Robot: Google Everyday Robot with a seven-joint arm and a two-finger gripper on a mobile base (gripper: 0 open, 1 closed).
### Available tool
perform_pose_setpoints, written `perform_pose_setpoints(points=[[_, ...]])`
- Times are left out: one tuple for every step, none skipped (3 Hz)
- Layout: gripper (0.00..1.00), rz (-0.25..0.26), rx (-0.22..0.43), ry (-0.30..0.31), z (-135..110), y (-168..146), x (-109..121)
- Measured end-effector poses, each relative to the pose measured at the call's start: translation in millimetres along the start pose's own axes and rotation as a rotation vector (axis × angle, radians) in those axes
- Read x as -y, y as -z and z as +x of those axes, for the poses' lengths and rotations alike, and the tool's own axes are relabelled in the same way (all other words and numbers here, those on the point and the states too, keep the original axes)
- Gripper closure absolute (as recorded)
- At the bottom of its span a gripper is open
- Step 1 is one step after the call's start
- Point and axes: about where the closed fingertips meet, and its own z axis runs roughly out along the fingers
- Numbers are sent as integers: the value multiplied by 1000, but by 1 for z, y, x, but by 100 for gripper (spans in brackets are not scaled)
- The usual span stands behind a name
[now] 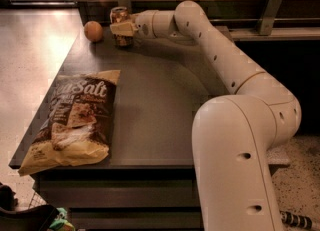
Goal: Move orange can near orange
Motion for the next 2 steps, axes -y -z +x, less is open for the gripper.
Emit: perform_pose_setpoints(points=[[85,-4,-2,-1,1,-3,-2],[61,-9,-2,-2,2,-6,-4]])
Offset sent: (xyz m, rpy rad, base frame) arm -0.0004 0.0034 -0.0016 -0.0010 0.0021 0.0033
